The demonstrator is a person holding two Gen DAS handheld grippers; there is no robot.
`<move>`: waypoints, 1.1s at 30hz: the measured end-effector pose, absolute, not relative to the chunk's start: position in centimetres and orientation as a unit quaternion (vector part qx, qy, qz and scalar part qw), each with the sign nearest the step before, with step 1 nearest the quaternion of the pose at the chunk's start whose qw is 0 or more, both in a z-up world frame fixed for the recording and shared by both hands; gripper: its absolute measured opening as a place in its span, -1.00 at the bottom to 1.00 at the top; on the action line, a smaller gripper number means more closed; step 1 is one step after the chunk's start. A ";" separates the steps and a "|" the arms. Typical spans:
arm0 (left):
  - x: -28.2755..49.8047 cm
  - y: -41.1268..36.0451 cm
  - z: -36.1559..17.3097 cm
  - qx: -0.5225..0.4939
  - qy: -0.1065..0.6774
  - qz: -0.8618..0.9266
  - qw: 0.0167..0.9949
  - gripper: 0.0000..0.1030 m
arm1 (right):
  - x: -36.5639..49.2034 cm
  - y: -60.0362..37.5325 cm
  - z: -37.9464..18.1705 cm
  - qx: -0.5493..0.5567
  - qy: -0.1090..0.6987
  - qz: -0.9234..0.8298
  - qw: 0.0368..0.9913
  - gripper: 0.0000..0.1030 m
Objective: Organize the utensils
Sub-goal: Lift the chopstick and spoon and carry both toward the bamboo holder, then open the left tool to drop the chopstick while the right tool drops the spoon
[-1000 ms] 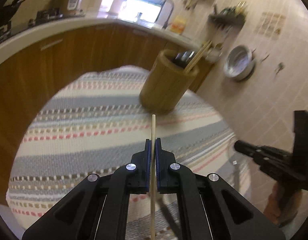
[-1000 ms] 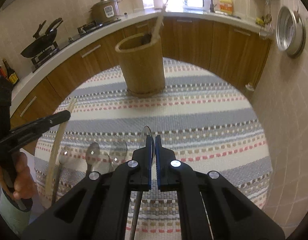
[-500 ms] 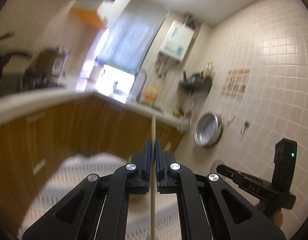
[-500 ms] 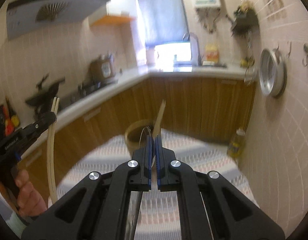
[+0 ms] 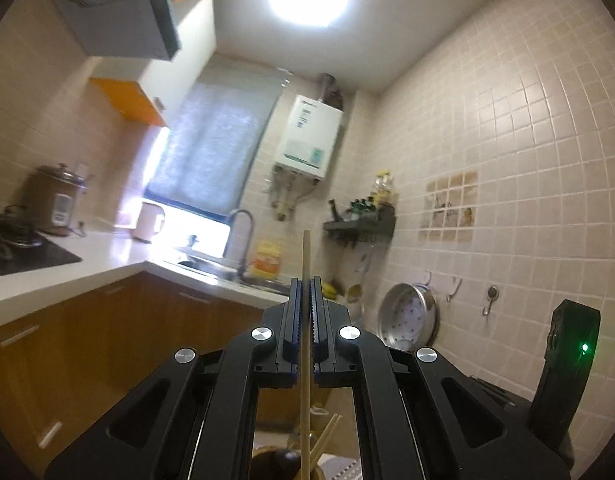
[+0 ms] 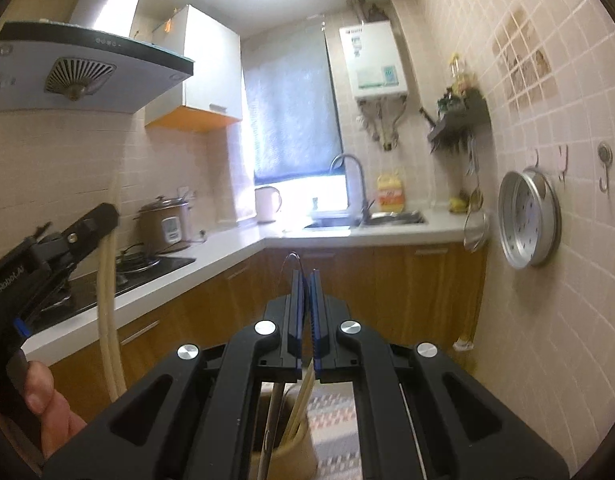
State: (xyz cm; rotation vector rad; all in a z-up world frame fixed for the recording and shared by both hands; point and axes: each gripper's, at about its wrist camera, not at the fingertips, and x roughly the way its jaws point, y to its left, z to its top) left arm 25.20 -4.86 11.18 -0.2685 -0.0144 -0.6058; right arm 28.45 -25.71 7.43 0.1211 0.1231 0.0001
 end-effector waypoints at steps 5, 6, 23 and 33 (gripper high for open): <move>29.1 -6.8 8.6 -0.130 -0.001 -0.331 0.935 -0.97 | 31.5 -25.7 5.5 0.054 0.053 0.001 0.997 -0.96; 29.9 -7.2 8.1 -0.126 0.011 -0.338 0.933 -0.97 | 31.8 -25.7 5.2 0.056 0.054 0.002 0.997 -0.96; 32.2 -6.0 5.5 -0.088 0.046 -0.283 0.954 -0.94 | 32.4 -25.6 1.5 0.061 0.077 0.015 0.995 -0.96; 32.9 -6.8 5.9 -0.095 0.043 -0.283 0.953 -0.96 | 31.8 -25.2 1.6 0.057 0.075 0.014 0.995 -0.96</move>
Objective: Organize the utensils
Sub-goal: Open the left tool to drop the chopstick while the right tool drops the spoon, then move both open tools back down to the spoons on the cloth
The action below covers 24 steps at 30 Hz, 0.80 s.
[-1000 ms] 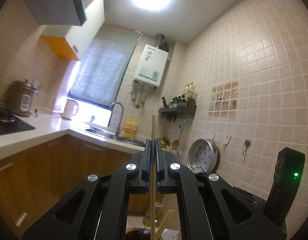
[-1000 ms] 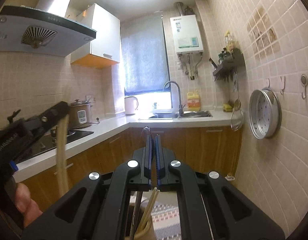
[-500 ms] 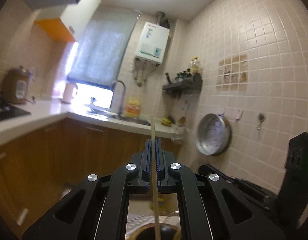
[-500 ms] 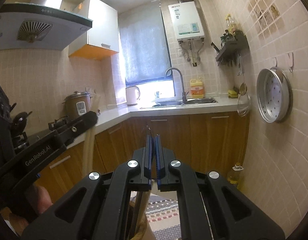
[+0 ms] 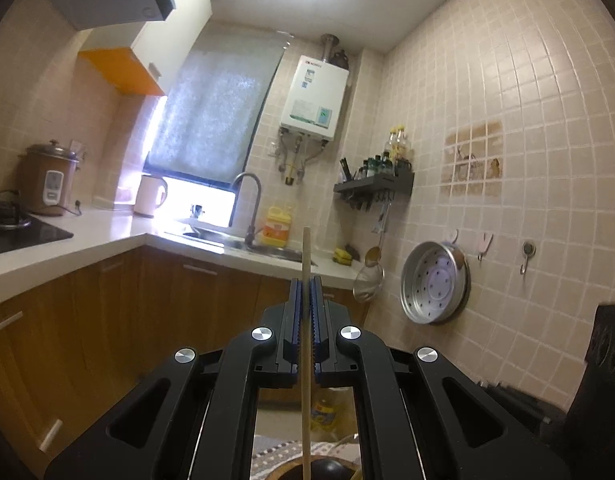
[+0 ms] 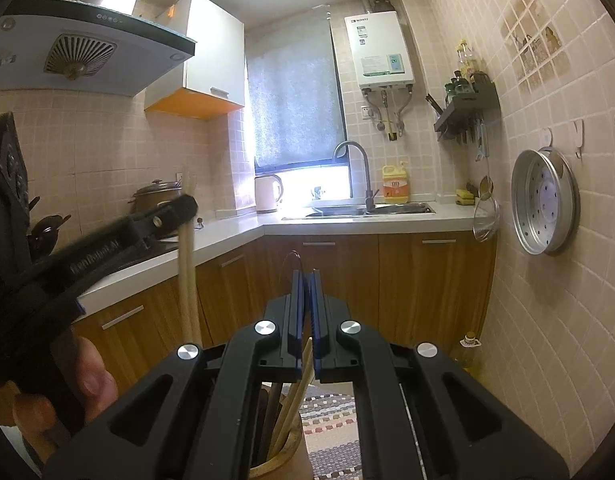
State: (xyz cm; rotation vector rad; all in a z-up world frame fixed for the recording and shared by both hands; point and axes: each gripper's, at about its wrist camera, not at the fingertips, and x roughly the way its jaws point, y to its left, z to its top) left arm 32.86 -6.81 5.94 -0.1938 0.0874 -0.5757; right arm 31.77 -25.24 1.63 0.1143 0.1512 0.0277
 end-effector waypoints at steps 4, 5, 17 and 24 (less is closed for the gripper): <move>32.6 -7.0 5.0 -0.078 0.054 -0.278 0.956 -0.96 | 31.7 -25.1 1.5 0.052 0.079 0.018 0.995 -0.96; 32.5 -6.8 4.9 -0.076 0.057 -0.278 0.956 -0.96 | 31.5 -25.0 1.5 0.050 0.080 0.019 0.995 -0.96; 27.0 -2.7 5.1 -0.074 0.129 -0.303 0.941 -0.47 | 27.1 -24.3 2.7 0.040 0.143 0.075 0.986 -0.82; 21.7 0.9 7.4 -0.117 0.137 -0.294 0.939 -0.14 | 21.5 -24.9 5.1 0.042 0.145 0.076 0.986 -0.42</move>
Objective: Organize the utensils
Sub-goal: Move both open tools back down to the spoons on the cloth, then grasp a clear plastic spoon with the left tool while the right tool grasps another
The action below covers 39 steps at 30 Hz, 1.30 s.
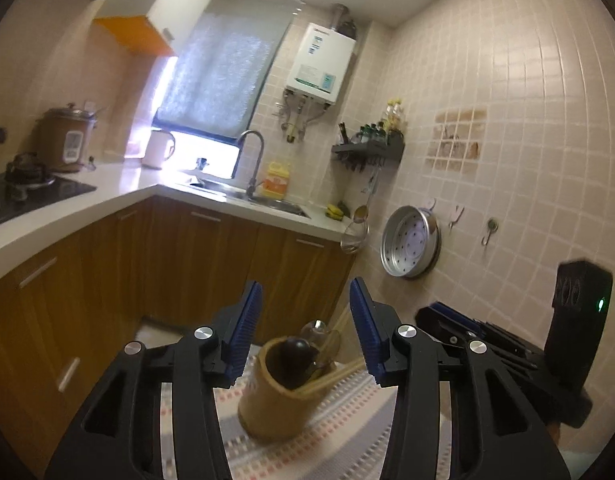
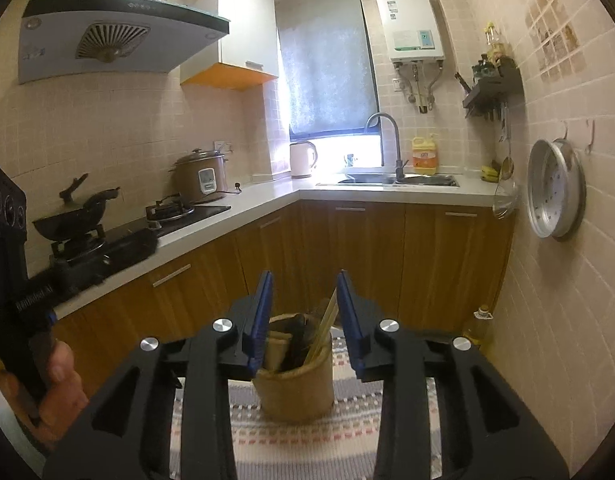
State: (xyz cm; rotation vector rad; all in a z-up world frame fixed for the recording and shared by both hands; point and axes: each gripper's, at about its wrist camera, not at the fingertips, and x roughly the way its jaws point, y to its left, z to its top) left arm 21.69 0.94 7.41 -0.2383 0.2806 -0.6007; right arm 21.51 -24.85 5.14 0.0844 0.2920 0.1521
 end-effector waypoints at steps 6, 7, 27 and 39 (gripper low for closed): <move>17.3 2.9 8.9 -0.131 0.160 -0.274 0.939 -0.11 | 17.1 -24.1 5.6 0.022 0.171 0.079 0.982 -0.41; 16.7 3.0 9.0 -0.127 0.164 -0.272 0.940 -0.11 | 16.5 -23.9 5.4 0.018 0.180 0.080 0.980 -0.37; 12.0 5.4 -7.3 -0.111 0.454 -0.174 0.867 -0.05 | 18.2 -22.3 -9.7 0.074 0.503 0.133 0.851 -0.23; 12.9 4.0 -11.9 -0.053 0.506 -0.130 0.851 -0.12 | 18.6 -21.0 -12.1 0.060 0.540 0.170 0.822 -0.23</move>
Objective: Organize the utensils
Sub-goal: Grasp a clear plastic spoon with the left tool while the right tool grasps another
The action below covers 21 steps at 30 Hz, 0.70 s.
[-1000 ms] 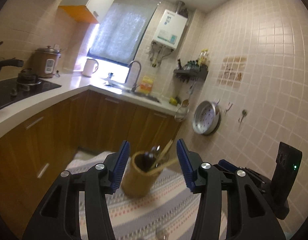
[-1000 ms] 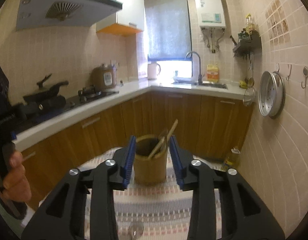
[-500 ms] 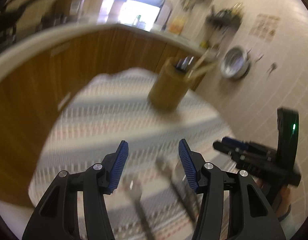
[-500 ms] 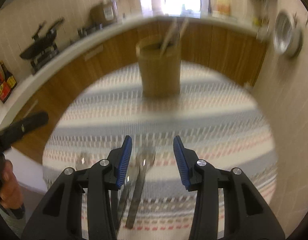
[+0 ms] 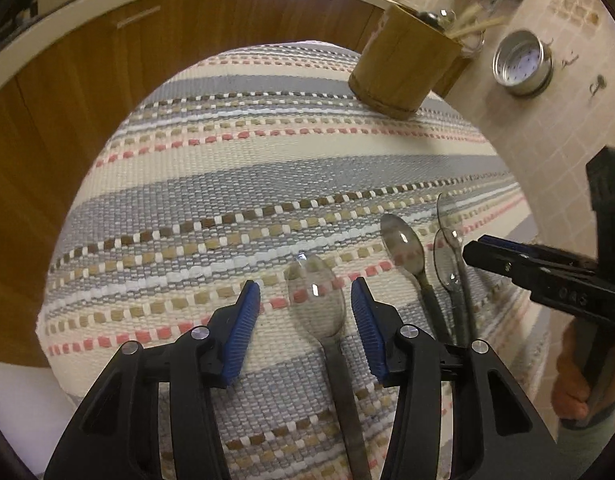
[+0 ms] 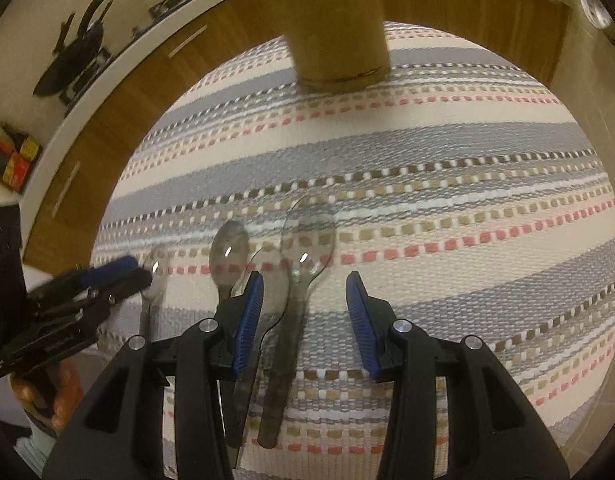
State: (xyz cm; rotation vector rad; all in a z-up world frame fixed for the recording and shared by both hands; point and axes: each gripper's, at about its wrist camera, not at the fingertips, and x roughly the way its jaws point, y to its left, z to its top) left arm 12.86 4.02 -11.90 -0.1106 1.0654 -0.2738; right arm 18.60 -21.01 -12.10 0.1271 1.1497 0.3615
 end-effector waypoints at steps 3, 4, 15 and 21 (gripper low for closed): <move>13.2 2.8 -11.8 -0.032 0.505 -0.127 0.853 -0.12 | 18.8 -20.4 -12.3 0.046 0.545 0.174 0.819 -0.23; 13.2 2.3 -11.9 -0.021 0.505 -0.125 0.854 -0.12 | 19.0 -20.2 -12.4 0.045 0.546 0.175 0.818 -0.23; 13.0 0.4 -12.1 0.063 0.481 -0.107 0.868 -0.43 | 19.0 -17.8 -12.0 0.000 0.539 0.194 0.820 -0.23; 13.1 3.2 -11.7 -0.030 0.477 -0.181 0.860 -0.68 | 19.1 -16.8 -12.3 -0.040 0.538 0.203 0.817 -0.23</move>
